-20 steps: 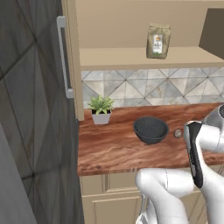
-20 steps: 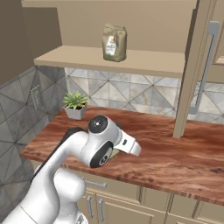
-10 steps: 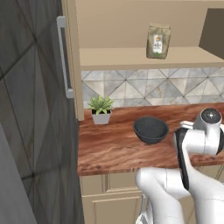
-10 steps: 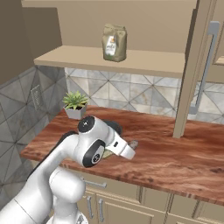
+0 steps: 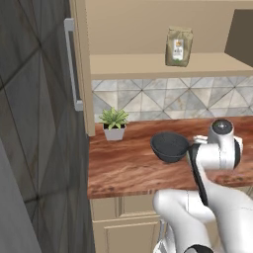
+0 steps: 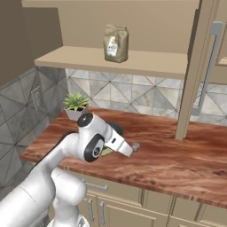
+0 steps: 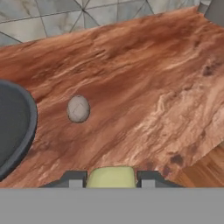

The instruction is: Pick the egg and butter from the fridge and place them by the bowl for mixing.

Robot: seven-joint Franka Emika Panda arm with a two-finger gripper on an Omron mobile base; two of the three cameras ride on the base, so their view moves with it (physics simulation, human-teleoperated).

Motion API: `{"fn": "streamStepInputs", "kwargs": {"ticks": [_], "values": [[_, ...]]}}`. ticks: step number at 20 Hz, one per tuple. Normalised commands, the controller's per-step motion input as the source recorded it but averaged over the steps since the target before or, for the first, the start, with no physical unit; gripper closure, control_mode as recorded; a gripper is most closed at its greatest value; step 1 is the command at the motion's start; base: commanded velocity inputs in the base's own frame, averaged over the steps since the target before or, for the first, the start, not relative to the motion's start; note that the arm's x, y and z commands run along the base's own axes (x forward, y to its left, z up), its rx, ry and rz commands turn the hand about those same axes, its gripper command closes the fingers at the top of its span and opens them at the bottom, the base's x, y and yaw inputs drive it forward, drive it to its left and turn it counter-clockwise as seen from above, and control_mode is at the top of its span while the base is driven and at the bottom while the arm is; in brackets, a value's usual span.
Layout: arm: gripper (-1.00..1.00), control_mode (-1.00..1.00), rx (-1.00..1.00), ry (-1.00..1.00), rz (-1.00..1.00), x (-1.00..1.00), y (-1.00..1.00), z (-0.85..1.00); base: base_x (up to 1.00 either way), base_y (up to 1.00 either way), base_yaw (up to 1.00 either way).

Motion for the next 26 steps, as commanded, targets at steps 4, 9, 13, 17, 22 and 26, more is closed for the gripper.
{"fn": "streamStepInputs", "kwargs": {"ticks": [4, 9, 13, 17, 22, 26], "values": [[1.00, -1.00, 0.07, 0.16, -0.07, 0.55, 0.09, -0.28, 0.00, 0.00, 0.00], [1.00, -1.00, 0.04, 0.07, -0.02, 0.47, 0.00, -0.49, 0.00, 0.00, 0.00], [1.00, -1.00, 0.06, 0.00, -0.01, 0.20, 0.00, -0.46, 0.00, 0.00, 0.00], [1.00, -1.00, 0.08, -0.01, -0.01, 0.00, -0.12, -0.48, 0.00, 0.00, 0.00], [1.00, -1.00, 0.00, -0.02, -0.02, 0.00, -0.05, -0.06, 0.00, 0.00, 0.00], [1.00, -1.00, 0.00, -0.01, 0.00, 0.09, -0.02, -0.08, 0.00, 0.00, 0.00]]}}
